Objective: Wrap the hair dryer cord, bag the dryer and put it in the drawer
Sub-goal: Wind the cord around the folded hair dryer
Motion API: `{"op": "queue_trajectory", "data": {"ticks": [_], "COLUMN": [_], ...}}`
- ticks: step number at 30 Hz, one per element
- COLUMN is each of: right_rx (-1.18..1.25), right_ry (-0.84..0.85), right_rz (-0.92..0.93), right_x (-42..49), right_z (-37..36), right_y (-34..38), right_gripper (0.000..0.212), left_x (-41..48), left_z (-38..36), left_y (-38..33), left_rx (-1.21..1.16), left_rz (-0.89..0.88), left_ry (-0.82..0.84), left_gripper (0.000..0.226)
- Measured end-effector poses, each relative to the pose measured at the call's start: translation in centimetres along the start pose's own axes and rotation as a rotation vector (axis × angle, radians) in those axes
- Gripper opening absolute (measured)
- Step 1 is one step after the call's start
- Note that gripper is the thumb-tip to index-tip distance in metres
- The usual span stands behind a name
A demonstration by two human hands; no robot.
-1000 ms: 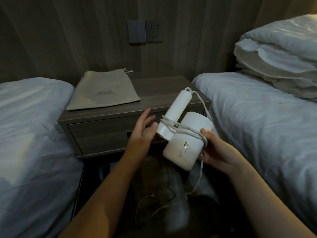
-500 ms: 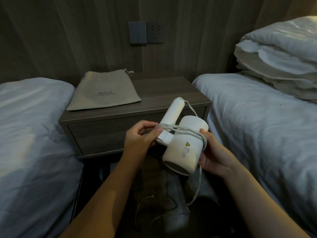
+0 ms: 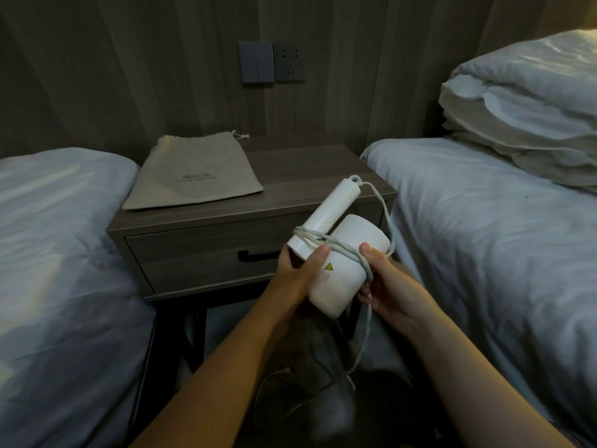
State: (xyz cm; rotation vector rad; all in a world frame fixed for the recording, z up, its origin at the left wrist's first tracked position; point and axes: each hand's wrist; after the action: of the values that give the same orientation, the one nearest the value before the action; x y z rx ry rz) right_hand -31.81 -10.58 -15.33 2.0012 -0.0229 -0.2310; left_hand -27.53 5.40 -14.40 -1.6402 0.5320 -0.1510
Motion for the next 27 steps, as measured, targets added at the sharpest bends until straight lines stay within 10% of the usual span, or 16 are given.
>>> {"op": "queue_trajectory", "data": {"ticks": [6, 27], "right_rx": [-0.144, -0.79], "right_ry": [0.055, 0.078], "right_rz": [0.037, 0.139], "right_x": [0.3, -1.1], "right_z": [-0.1, -0.9], "right_y": [-0.6, 2.1], "right_gripper": [0.044, 0.064], "left_x": [0.2, 0.2], "left_z": [0.5, 1.5], "left_y": [0.3, -1.2], "left_rx": [0.0, -0.059], "left_rz": [0.008, -0.005], "left_ry": [-0.035, -0.161], "left_gripper": [0.05, 0.032]}}
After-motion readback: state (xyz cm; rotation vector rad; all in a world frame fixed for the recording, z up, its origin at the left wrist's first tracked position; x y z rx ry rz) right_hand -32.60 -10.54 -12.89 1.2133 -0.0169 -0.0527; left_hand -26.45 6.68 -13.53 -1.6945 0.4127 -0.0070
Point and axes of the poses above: each hand's wrist, its own x-axis towards the middle knuckle, its own z-axis out of the back of the hand, y = z × x
